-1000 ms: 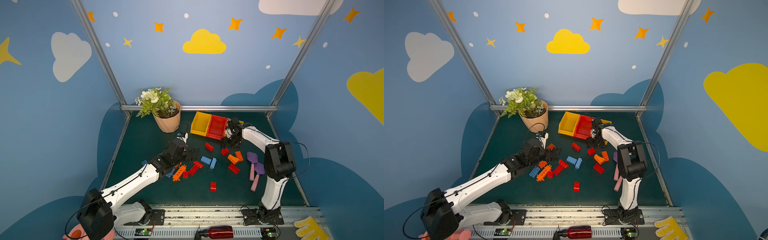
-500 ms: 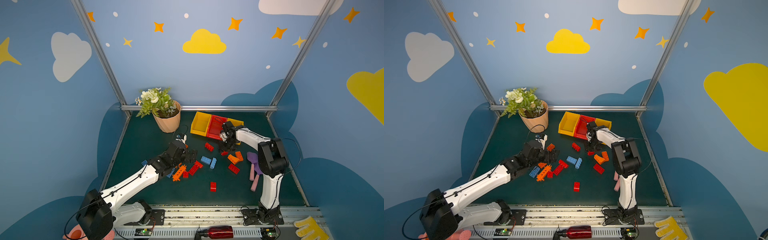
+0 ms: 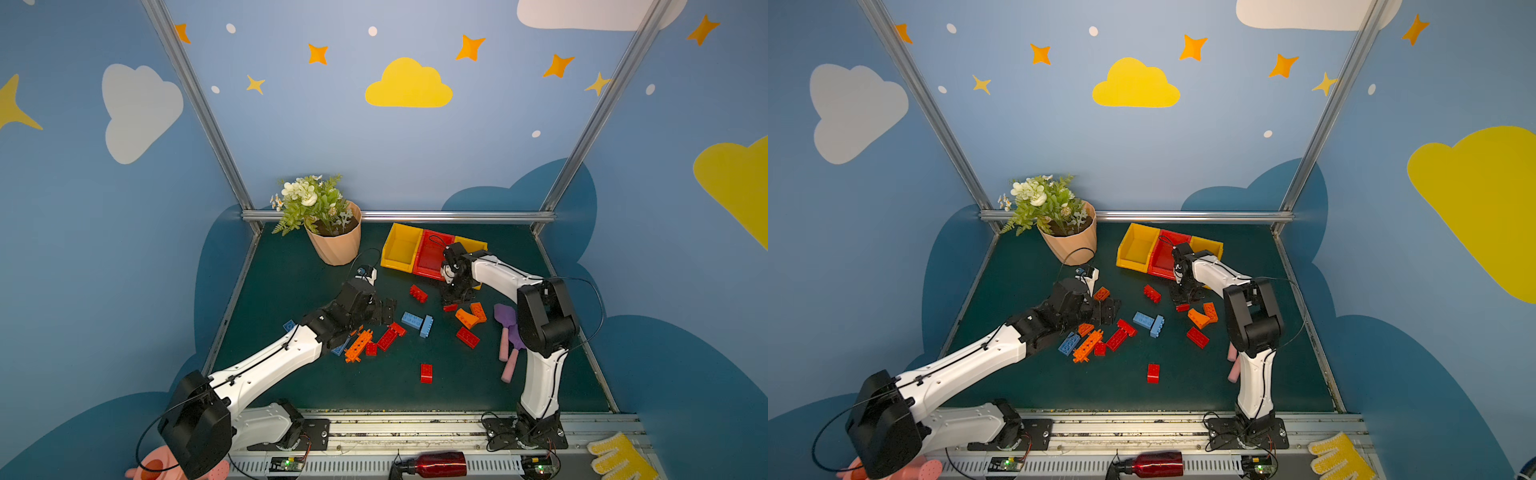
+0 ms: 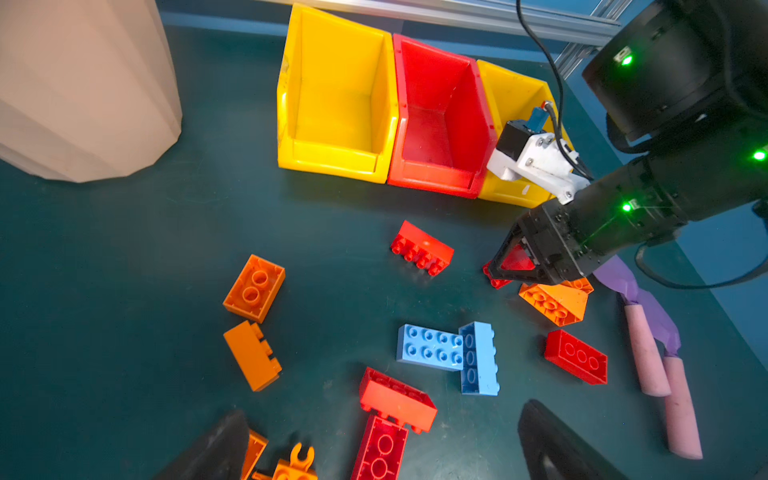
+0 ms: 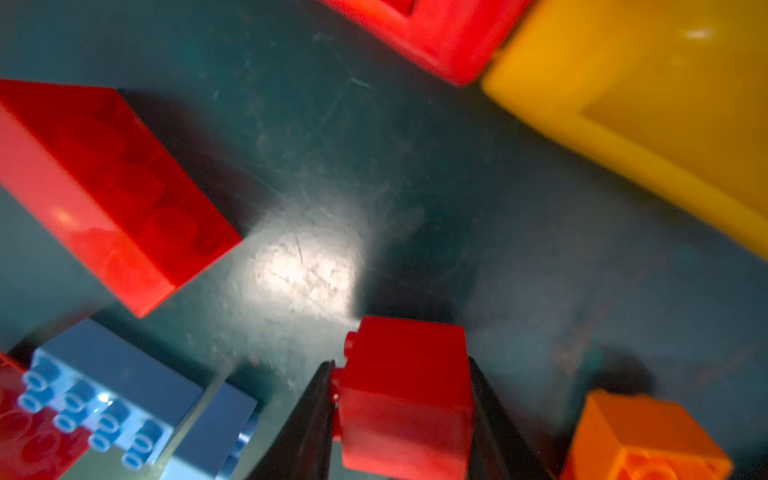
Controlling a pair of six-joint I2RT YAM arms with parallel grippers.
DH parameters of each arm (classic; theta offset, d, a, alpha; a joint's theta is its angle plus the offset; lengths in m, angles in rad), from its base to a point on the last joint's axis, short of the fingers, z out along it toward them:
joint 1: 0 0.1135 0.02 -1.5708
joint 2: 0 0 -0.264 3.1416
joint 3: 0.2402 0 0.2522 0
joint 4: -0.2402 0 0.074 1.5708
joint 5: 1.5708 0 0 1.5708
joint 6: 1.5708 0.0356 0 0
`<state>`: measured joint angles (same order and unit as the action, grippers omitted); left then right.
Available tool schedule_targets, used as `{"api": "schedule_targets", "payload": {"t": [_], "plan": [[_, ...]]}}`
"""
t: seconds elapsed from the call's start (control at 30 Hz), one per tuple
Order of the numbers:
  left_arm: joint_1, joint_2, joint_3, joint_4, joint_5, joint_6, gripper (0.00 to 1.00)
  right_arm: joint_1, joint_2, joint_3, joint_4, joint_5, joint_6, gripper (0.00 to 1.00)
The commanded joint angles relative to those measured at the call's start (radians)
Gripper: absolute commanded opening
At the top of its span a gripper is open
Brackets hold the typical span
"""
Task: Sort the legos into containers by color
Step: 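Grasp the small red brick and drop it into the yellow bin with the right gripper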
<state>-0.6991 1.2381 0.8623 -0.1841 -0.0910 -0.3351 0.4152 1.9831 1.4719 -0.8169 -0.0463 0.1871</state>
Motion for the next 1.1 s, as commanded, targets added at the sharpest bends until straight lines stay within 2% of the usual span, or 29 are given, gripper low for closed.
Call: {"api": "schedule_targets", "payload": {"t": [0.0,0.1,0.3,0.57,0.63,0.77,0.87,1.07], "plan": [[-0.002,0.034,0.066,0.009,0.016,0.051,1.0,-0.034,-0.097,0.071,-0.048,0.027,0.024,0.27],[-0.002,0.086,0.122,0.012,0.043,0.08,1.0,-0.083,-0.091,0.144,-0.048,0.04,0.031,0.28],[-0.001,0.195,0.252,0.013,0.112,0.12,1.0,-0.184,0.018,0.307,-0.057,0.04,0.056,0.28],[-0.002,0.26,0.333,-0.019,0.146,0.158,1.0,-0.223,0.183,0.488,-0.062,0.003,0.063,0.3],[-0.002,0.267,0.34,-0.024,0.148,0.165,1.0,-0.226,0.214,0.523,-0.063,-0.004,0.064,0.36],[-0.002,0.287,0.364,-0.036,0.143,0.183,1.0,-0.228,0.24,0.583,-0.071,-0.042,0.067,0.64],[-0.003,0.296,0.373,-0.029,0.139,0.194,1.0,-0.228,0.231,0.629,-0.1,-0.057,0.071,0.7],[-0.002,0.311,0.36,0.017,0.139,0.183,1.0,-0.225,0.141,0.62,-0.157,-0.089,0.068,0.71]]}}
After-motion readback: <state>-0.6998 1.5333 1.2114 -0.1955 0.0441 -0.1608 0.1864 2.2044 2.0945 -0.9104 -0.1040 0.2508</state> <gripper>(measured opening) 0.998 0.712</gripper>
